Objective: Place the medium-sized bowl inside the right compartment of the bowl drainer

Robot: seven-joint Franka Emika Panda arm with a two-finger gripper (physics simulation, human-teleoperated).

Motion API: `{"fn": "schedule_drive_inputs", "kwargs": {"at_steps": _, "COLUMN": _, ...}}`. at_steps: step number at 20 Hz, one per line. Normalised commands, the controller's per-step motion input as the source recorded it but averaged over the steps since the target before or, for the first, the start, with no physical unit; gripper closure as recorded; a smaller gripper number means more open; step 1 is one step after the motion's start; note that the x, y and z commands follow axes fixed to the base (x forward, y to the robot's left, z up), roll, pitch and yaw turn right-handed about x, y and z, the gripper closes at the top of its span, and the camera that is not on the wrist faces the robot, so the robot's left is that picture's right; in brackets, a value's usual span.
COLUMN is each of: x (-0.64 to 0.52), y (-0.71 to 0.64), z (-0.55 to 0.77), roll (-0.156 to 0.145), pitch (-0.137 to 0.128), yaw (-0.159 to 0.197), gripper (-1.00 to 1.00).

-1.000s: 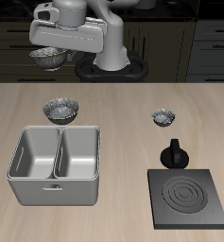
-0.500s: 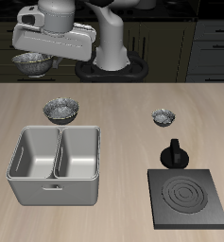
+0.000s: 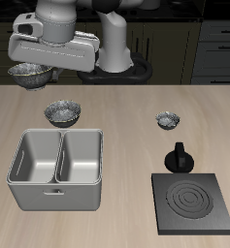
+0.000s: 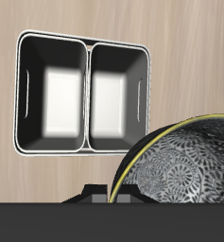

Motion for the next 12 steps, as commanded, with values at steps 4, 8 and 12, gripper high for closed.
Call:
{"fn": "schedule_drive_inputs", "kwargs": {"at_steps": 4, "x": 0.25, "y": 0.05, "z": 0.02, "roll": 0.0, "pitch": 0.002, "yaw": 0.014, "gripper": 1.0}}
{"fn": "schedule_drive_inputs", "kwargs": {"at_steps": 8, "x": 0.45, "y": -0.11, "z": 0.08, "roll": -0.018, "pitch": -0.005, "yaw": -0.024, "gripper": 1.0}}
{"fn": "schedule_drive_inputs", "kwargs": {"at_steps": 12, "x": 0.27, "y": 0.0, "z": -0.11, "roll": -0.008, "pitch": 0.011, "yaw": 0.015, "gripper": 1.0}}
